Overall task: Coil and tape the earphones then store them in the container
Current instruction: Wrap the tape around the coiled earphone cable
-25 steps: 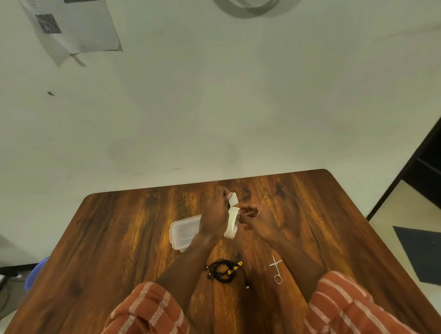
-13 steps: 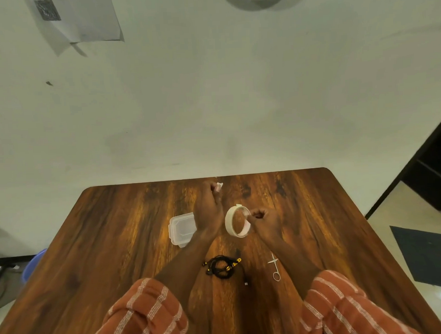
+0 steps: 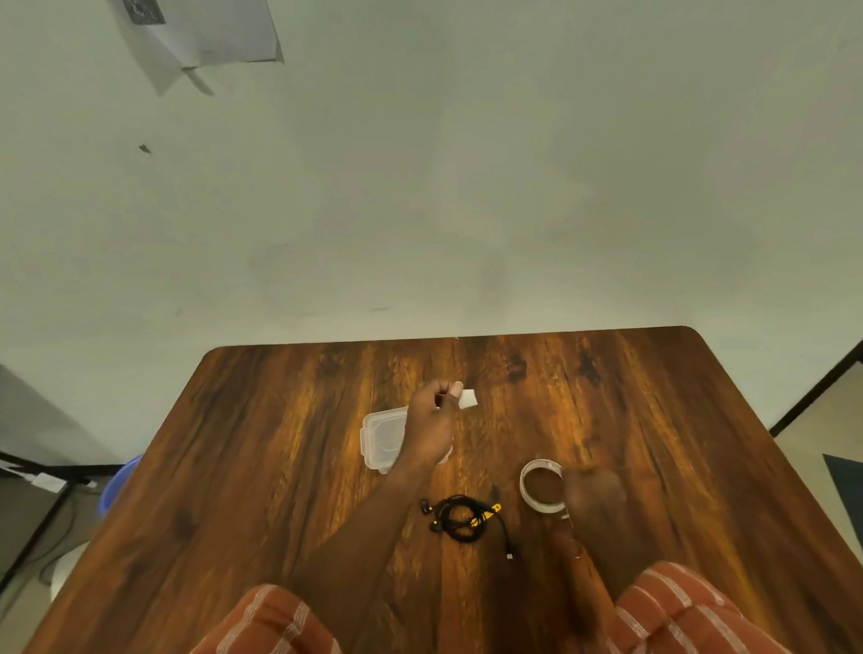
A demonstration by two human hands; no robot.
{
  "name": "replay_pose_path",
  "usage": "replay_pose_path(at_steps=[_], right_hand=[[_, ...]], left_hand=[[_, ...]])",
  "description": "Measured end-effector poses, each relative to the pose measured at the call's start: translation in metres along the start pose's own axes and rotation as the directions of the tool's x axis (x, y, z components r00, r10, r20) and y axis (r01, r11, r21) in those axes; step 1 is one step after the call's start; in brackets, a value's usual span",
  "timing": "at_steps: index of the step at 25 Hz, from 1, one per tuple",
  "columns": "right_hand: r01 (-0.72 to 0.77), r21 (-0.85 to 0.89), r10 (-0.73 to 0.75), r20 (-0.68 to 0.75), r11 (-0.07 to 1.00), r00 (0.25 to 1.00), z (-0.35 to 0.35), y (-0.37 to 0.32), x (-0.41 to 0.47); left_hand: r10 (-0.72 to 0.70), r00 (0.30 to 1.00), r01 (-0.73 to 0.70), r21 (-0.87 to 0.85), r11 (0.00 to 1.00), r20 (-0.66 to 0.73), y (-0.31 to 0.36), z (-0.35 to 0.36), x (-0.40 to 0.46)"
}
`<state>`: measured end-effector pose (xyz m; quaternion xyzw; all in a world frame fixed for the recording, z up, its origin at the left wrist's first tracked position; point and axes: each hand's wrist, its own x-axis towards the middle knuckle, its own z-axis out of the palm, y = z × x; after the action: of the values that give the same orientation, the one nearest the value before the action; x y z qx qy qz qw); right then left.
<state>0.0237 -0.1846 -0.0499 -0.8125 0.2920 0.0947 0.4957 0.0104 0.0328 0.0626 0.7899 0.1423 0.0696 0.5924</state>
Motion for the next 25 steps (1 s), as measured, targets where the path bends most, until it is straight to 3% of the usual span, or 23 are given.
replay_pose_path(at_steps=[1,2,3,5,7,11,18,20,22,25], right_hand=[[0.084,0.033,-0.081,-0.078,0.996,0.994,0.004,-0.017,-0.008],[0.186,0.121,-0.179,-0.069,0.975,0.981,0.007,-0.038,-0.018],[0.256,0.269,-0.275,0.033,0.928,0.961,0.01,-0.058,-0.026],[0.262,0.454,-0.428,0.314,0.851,0.847,0.014,-0.09,-0.042],[0.287,0.474,-0.507,0.444,0.833,0.739,0.018,-0.105,-0.048],[0.326,0.495,-0.552,0.425,0.805,0.717,0.025,-0.102,-0.049],[-0.045,0.608,-0.317,0.475,0.793,0.821,0.03,-0.07,-0.056],[-0.162,0.597,-0.186,0.479,0.786,0.858,0.032,-0.059,-0.054],[-0.315,0.569,0.021,0.462,0.76,0.887,0.035,-0.042,-0.051],[-0.46,0.571,0.218,0.442,0.68,0.87,0.038,-0.008,-0.053]], left_hand=[[-0.023,0.999,0.024,-0.02,1.0,0.028,0.003,-0.001,0.002],[-0.039,0.998,0.041,-0.039,0.998,0.053,0.005,-0.001,0.004],[-0.052,0.996,0.057,-0.058,0.997,0.079,0.007,0.0,0.005],[-0.07,0.989,0.08,-0.071,0.994,0.131,0.009,0.004,0.007],[-0.074,0.985,0.091,-0.104,0.99,0.153,0.009,0.007,0.009],[-0.157,0.977,0.187,-0.225,0.956,0.144,0.005,0.01,0.008],[-0.247,0.95,0.283,-0.196,0.939,0.191,-0.026,0.023,0.009],[-0.236,0.959,0.257,-0.137,0.957,0.157,-0.048,0.028,0.006],[-0.127,0.988,0.114,0.145,0.983,0.087,-0.081,0.027,-0.001],[-0.066,0.97,-0.086,0.588,0.804,0.232,-0.137,0.016,-0.012]])
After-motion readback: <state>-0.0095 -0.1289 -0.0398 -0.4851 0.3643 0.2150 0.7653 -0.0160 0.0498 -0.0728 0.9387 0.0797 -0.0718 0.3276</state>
